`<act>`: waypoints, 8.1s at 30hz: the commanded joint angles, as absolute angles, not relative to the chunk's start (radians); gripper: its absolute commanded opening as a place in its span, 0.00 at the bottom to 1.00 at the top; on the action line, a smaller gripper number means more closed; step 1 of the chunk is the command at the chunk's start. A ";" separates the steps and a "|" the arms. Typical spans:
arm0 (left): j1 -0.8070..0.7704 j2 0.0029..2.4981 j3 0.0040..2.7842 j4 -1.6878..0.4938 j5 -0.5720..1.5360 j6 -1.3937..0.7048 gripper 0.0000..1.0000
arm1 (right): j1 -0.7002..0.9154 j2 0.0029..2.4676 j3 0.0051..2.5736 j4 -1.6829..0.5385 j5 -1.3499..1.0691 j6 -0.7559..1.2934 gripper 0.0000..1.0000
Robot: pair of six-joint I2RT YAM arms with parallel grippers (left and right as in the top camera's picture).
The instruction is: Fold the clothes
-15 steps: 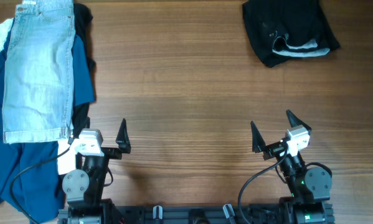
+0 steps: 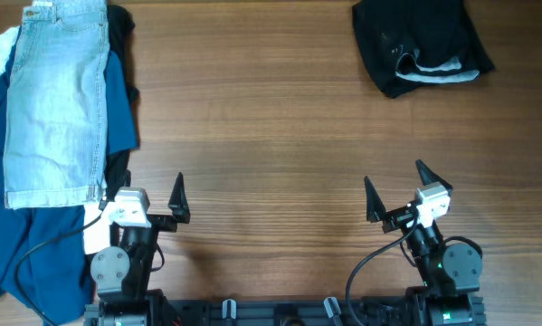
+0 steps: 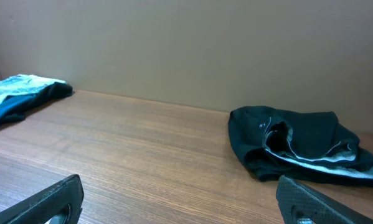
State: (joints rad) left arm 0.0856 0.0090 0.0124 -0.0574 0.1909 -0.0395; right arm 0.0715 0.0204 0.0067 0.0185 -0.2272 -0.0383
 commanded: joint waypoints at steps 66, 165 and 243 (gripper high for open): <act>0.081 0.167 0.188 -0.053 0.234 -0.064 1.00 | 0.075 0.300 0.148 0.330 -0.217 -0.053 1.00; 0.007 1.768 1.494 -0.904 0.034 0.058 0.04 | 0.076 1.792 1.569 -0.547 -0.618 0.047 0.98; 0.350 2.130 1.800 -1.142 0.095 -0.165 0.97 | 0.249 2.100 1.546 -0.704 -0.380 -0.117 0.80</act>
